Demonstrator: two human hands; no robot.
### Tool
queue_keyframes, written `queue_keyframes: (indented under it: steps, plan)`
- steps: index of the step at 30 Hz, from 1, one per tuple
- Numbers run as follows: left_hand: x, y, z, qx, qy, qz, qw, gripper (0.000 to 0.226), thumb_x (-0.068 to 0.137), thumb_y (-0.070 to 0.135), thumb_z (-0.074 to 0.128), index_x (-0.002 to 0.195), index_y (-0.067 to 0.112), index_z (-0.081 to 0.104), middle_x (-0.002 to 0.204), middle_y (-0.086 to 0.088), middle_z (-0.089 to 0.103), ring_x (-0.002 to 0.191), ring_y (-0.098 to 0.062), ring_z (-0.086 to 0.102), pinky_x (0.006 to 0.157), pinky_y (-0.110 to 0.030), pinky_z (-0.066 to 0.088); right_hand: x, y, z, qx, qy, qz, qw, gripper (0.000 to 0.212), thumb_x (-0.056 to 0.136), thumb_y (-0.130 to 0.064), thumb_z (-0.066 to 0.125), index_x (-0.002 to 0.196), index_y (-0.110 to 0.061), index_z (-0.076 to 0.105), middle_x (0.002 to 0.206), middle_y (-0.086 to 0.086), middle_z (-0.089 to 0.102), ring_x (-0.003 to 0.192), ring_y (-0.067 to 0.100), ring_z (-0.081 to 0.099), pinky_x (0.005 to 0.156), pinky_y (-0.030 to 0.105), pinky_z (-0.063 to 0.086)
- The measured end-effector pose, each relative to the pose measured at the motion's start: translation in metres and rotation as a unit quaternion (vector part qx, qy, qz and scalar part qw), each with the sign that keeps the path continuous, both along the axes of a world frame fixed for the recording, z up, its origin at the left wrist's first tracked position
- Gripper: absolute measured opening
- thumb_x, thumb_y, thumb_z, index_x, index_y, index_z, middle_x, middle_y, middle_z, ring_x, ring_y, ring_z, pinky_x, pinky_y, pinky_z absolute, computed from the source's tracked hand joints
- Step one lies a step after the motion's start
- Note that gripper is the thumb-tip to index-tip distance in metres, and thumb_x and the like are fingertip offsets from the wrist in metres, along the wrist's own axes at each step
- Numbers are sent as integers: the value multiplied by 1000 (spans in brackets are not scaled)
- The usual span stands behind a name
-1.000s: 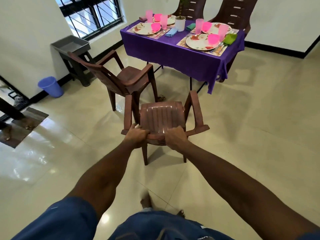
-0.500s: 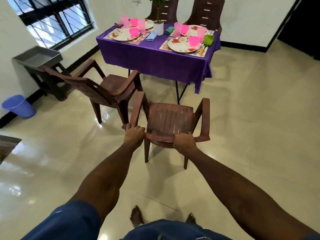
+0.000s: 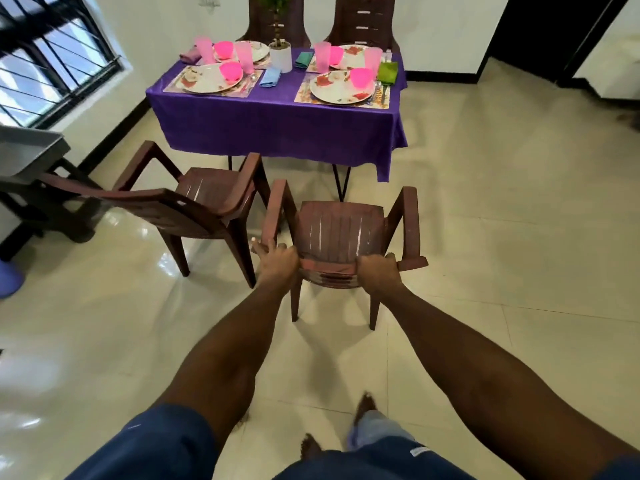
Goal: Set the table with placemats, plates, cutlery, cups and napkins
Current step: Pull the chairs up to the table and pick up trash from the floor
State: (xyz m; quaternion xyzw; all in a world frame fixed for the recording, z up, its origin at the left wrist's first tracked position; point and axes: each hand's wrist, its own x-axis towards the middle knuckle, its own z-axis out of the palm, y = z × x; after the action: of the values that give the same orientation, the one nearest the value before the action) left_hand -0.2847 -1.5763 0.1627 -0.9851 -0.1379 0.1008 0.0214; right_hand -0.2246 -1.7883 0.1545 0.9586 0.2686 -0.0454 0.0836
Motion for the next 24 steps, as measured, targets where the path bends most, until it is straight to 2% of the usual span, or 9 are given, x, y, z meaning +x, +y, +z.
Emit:
queue_keyframes:
  steps: [6,11,17,20,22,24]
  plan:
    - [36,15,0,-2,-9,0,1000,27,89,13,53,114,17,62,116,-7,64,129,-36,45,109,-75,8,41,14,1,0,-2,-15,1000,16,91,-20,55,105,-19,64,98,3,70,96,27,66,95,42,41]
    - [62,38,-3,-11,-31,-22,999,24,91,13,54,114,17,62,117,-7,63,130,-34,45,110,-75,6,68,36,-9,6,-9,-25,1000,16,93,-21,54,104,-18,66,98,3,71,95,27,66,90,40,44]
    - [105,104,-4,-35,-20,-2,999,28,94,19,53,121,23,61,130,-7,56,138,-34,35,110,-75,7,97,97,-9,37,-9,-26,999,18,92,-18,51,95,-21,68,92,4,72,88,28,68,80,37,46]
    - [122,118,-7,-60,-13,-6,998,29,94,20,54,123,25,59,135,-6,52,142,-35,28,109,-77,3,113,106,-10,38,-10,-18,999,19,92,-18,49,96,-21,68,93,4,72,89,28,67,82,38,46]
    - [131,114,-6,-76,2,-11,997,39,91,17,57,129,25,55,137,-7,49,143,-36,24,108,-78,-1,125,104,-10,37,1,-24,999,19,92,-19,49,99,-20,67,95,4,71,91,29,67,85,38,46]
    - [141,108,-4,-81,8,-18,997,43,90,19,59,132,26,53,138,-8,47,144,-39,22,108,-77,0,137,100,-11,32,6,-33,999,19,92,-20,50,101,-21,67,95,3,72,91,28,68,86,39,45]
